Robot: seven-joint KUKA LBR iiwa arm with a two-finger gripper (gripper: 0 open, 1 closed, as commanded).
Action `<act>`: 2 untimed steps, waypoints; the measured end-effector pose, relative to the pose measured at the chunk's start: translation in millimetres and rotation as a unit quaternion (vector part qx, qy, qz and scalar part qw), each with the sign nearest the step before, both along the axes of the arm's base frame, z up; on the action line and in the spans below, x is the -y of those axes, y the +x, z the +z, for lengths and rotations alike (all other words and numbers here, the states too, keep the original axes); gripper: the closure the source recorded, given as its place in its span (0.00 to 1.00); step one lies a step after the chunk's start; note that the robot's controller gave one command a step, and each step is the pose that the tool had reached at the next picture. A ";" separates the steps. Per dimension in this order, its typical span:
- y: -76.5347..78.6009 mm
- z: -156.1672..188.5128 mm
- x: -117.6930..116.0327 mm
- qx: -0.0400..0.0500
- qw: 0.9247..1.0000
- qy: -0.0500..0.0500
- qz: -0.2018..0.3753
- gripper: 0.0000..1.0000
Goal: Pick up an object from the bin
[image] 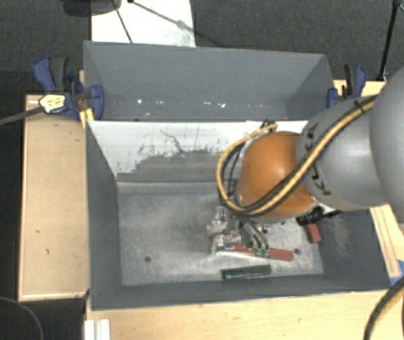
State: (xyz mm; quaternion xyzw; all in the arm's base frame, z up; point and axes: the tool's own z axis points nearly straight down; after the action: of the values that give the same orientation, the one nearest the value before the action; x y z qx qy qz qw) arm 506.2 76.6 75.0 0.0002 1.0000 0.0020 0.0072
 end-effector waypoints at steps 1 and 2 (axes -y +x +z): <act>0.0 0.0 0.0 0.000 1.000 0.000 -0.001 1.00; -16.9 156.7 -0.4 -0.005 0.999 -0.002 0.032 1.00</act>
Offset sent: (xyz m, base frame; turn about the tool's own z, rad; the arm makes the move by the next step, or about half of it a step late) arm -0.0182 0.0001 0.1554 -0.0670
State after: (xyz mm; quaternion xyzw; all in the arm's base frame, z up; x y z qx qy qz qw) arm 489.4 77.0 231.7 -0.0315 0.9995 0.0005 0.0023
